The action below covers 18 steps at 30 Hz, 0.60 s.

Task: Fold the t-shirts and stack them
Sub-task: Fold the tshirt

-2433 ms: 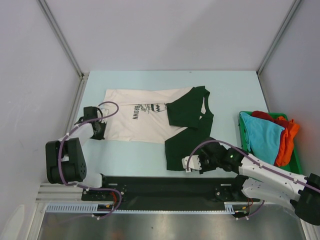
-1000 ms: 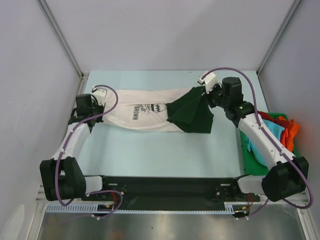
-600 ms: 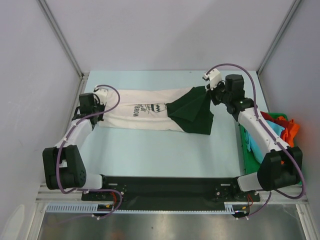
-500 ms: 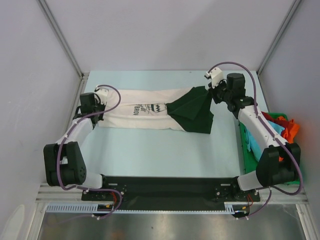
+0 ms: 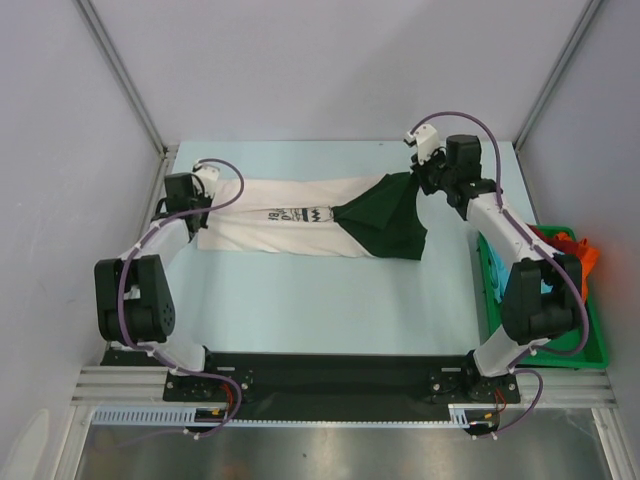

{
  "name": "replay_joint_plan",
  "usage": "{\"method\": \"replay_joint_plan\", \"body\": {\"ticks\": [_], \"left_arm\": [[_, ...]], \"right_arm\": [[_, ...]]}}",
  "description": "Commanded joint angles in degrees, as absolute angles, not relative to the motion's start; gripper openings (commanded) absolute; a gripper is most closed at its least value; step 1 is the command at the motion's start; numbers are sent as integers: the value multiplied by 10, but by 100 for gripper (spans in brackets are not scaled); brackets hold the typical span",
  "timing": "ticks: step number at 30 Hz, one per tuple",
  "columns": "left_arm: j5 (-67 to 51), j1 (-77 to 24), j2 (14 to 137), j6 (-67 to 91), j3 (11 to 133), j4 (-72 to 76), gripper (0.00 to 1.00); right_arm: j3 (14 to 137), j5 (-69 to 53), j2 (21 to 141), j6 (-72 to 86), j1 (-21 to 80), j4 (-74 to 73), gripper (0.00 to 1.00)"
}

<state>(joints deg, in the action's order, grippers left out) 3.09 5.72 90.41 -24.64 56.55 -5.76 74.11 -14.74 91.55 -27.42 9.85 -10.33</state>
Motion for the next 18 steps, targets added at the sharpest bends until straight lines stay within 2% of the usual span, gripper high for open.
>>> {"method": "replay_joint_plan", "body": {"ticks": [1, 18], "left_arm": [[47, 55, 925, -263, 607, -28, 0], [48, 53, 1012, -267, 692, -52, 0]], "right_arm": [[776, -151, 938, -267, 94, -62, 0], [853, -151, 1041, -272, 81, -50, 0]]}}
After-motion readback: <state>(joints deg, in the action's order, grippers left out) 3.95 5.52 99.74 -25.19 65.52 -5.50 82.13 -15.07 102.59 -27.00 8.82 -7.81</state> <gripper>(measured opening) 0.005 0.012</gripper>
